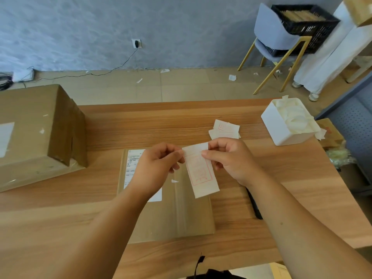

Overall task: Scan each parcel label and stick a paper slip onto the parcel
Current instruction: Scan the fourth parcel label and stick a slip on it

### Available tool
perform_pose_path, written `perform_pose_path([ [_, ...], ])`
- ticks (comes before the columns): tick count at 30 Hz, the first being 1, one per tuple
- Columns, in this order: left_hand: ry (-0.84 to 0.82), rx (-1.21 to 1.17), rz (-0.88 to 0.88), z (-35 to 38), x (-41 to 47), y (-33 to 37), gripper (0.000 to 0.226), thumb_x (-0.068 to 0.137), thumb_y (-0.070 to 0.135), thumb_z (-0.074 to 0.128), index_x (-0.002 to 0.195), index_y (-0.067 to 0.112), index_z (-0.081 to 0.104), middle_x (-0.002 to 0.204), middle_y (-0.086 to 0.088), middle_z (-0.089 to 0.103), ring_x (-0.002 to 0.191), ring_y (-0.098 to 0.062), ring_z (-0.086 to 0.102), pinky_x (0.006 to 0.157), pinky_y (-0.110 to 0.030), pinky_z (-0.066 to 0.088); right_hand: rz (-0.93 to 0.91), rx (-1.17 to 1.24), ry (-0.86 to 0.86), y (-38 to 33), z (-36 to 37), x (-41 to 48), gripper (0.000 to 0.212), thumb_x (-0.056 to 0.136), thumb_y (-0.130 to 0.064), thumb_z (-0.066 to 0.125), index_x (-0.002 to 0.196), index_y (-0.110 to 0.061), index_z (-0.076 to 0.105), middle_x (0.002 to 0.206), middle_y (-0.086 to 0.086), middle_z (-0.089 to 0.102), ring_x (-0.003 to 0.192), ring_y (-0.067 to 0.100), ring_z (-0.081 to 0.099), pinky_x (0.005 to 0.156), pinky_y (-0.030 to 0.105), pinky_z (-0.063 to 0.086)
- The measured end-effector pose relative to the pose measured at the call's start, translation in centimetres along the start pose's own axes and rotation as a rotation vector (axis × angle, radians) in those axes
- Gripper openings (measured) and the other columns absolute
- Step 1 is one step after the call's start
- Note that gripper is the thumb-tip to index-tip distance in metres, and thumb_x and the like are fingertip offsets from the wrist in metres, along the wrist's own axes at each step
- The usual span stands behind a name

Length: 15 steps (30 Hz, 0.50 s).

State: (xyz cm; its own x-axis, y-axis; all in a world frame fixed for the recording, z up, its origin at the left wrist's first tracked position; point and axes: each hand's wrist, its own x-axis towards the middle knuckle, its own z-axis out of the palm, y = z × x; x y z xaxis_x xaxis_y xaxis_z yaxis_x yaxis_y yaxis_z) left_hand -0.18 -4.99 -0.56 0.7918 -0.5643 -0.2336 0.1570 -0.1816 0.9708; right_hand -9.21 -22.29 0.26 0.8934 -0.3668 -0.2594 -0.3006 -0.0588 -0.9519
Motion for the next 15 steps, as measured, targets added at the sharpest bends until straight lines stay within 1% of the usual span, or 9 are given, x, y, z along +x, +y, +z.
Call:
perform_pose_path([
  [3, -0.024, 0.013, 0.021, -0.9, -0.8, 0.2, 0.019, 0.088, 0.007, 0.057, 0.071, 0.014, 0.064, 0.065, 0.004, 0.067, 0.055, -0.007, 0.054, 0.052, -0.018, 0.044, -0.003, -0.035, -0.029, -0.6, 0.9, -0.6, 0.010, 0.083, -0.008, 0.069, 0.077, -0.016, 0.070, 0.069, -0.002, 0.072, 0.058, 0.006, 0.063, 0.052, 0.020, 0.049],
  [5, -0.040, 0.014, 0.024, -1.3, -1.3, 0.2, 0.020, 0.087, 0.003, 0.055, 0.071, 0.011, 0.064, 0.063, 0.003, 0.066, 0.055, -0.008, 0.054, 0.052, -0.019, 0.043, -0.009, -0.065, -0.045, -0.9, 1.3, -1.0, 0.011, 0.083, -0.009, 0.069, 0.077, -0.017, 0.070, 0.072, -0.002, 0.073, 0.064, 0.008, 0.066, 0.056, 0.022, 0.052],
  [9, -0.056, -0.002, 0.042, -2.0, -2.2, 0.4, 0.021, 0.088, 0.000, 0.052, 0.072, 0.006, 0.065, 0.063, 0.001, 0.066, 0.054, -0.007, 0.054, 0.053, -0.018, 0.044, -0.025, -0.113, -0.072, -1.5, 1.8, -1.5, 0.013, 0.085, -0.010, 0.068, 0.076, -0.019, 0.071, 0.074, -0.001, 0.074, 0.069, 0.012, 0.069, 0.060, 0.028, 0.053],
  [15, -0.070, -0.044, 0.059, -2.6, -2.6, 0.5, 0.020, 0.088, 0.003, 0.056, 0.073, 0.010, 0.067, 0.067, -0.001, 0.070, 0.055, -0.007, 0.056, 0.055, -0.019, 0.047, -0.024, -0.150, -0.096, -2.0, 1.9, -1.7, 0.012, 0.086, -0.012, 0.066, 0.078, -0.019, 0.071, 0.079, 0.000, 0.074, 0.074, 0.015, 0.071, 0.065, 0.032, 0.054],
])
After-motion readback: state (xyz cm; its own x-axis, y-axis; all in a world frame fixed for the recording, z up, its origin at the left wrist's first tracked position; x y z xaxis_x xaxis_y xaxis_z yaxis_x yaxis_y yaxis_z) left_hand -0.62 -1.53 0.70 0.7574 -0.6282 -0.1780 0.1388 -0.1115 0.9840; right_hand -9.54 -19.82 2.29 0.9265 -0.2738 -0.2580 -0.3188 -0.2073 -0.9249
